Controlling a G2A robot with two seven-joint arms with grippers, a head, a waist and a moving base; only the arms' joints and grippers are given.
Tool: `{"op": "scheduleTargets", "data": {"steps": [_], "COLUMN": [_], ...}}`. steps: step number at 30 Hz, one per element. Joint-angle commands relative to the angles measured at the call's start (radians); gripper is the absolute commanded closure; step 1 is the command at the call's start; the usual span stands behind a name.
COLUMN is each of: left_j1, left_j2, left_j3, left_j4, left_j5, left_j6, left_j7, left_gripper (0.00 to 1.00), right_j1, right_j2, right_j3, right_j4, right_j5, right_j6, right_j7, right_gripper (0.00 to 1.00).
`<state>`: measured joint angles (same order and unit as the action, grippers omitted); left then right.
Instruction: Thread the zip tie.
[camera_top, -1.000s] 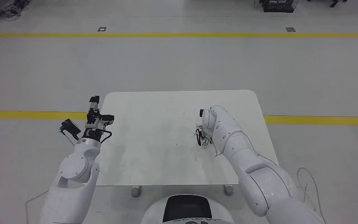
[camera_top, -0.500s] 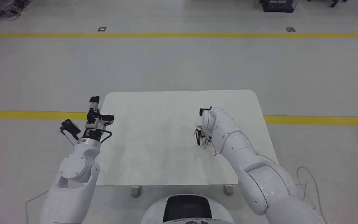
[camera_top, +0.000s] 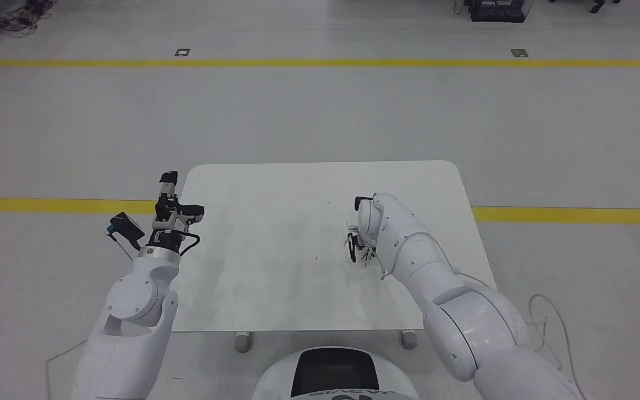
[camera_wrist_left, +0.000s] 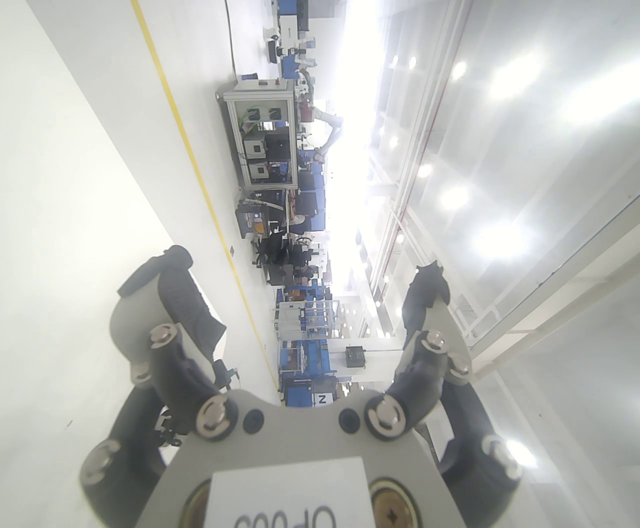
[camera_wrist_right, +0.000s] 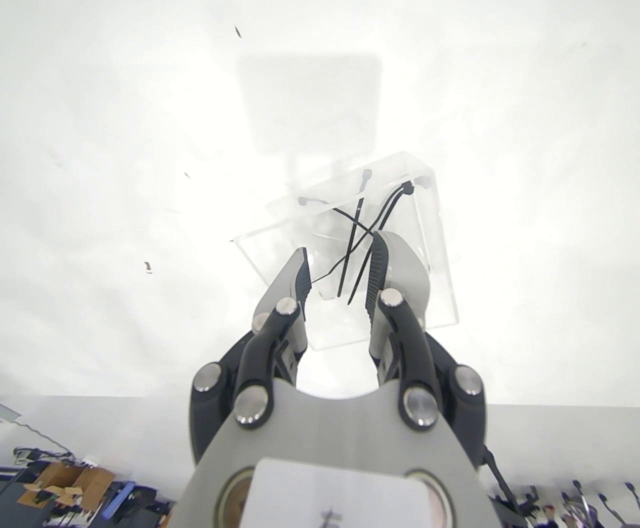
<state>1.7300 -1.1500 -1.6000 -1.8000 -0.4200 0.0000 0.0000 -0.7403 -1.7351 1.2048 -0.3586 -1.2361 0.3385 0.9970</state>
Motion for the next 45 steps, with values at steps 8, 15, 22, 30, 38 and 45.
{"op": "scheduleTargets", "data": {"steps": [8, 15, 22, 30, 38, 45], "left_j1": [0.000, 0.000, 0.000, 0.000, 0.000, 0.000], "left_j2": [0.000, 0.000, 0.000, 0.000, 0.000, 0.000], "left_j3": [0.000, 0.000, 0.000, 0.000, 0.000, 0.000], "left_j4": [0.000, 0.000, 0.000, 0.000, 0.000, 0.000], "left_j5": [0.000, 0.000, 0.000, 0.000, 0.000, 0.000], "left_j6": [0.000, 0.000, 0.000, 0.000, 0.000, 0.000], "left_j7": [0.000, 0.000, 0.000, 0.000, 0.000, 0.000], "left_gripper": [0.00, 0.00, 0.00, 0.00, 0.00, 0.00], "right_j1": [0.018, 0.027, 0.032, 0.038, 0.044, 0.047], "right_j2": [-0.005, -0.007, -0.010, -0.012, -0.013, -0.012], "right_j3": [-0.007, -0.009, -0.015, -0.023, -0.026, -0.027], "right_j4": [0.049, 0.071, 0.083, 0.095, 0.116, 0.128], "right_j5": [0.027, 0.050, 0.065, 0.078, 0.095, 0.108], "right_j6": [-0.003, 0.000, 0.000, 0.001, 0.001, 0.001], "right_j7": [-0.039, -0.075, -0.088, -0.096, -0.111, -0.130], "right_gripper": [0.73, 0.73, 0.75, 0.83, 0.83, 0.85]}}
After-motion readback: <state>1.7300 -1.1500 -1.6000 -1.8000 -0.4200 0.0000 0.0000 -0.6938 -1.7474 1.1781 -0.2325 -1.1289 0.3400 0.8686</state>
